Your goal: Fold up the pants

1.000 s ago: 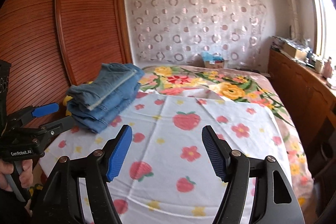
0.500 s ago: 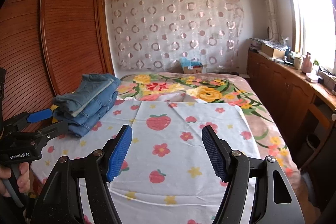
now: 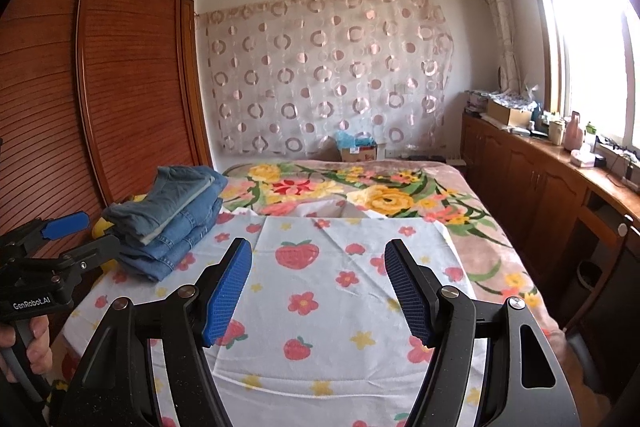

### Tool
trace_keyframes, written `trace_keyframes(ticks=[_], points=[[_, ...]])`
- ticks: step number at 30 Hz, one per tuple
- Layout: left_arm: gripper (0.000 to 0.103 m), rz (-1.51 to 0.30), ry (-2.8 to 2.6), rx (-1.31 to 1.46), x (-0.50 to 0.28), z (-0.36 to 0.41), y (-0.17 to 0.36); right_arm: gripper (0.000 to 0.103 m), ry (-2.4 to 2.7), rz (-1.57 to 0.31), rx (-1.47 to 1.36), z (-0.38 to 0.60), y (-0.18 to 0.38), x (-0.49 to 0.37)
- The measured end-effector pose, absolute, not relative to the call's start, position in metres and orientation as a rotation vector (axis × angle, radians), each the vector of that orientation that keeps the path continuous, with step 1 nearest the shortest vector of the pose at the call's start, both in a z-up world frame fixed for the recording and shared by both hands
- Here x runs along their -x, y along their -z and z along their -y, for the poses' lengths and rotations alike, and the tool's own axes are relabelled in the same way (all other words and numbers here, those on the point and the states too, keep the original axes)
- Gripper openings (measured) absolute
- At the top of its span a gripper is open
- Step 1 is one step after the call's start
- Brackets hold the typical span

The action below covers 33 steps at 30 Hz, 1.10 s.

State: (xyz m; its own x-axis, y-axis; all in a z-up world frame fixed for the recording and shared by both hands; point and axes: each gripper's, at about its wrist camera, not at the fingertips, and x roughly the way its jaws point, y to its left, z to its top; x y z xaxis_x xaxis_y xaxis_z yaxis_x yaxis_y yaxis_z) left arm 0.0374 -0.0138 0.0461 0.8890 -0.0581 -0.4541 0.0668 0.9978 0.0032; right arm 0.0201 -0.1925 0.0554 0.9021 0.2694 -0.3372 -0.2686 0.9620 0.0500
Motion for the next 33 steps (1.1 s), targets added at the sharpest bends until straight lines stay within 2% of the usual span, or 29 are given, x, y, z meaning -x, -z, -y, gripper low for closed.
trace_keyframes(ticks=[33], points=[[0.087, -0.458, 0.053, -0.005, -0.0335, 0.0069, -0.0498, 0.071, -0.272, -0.335, 0.007, 0.201, -0.0529, -0.022]])
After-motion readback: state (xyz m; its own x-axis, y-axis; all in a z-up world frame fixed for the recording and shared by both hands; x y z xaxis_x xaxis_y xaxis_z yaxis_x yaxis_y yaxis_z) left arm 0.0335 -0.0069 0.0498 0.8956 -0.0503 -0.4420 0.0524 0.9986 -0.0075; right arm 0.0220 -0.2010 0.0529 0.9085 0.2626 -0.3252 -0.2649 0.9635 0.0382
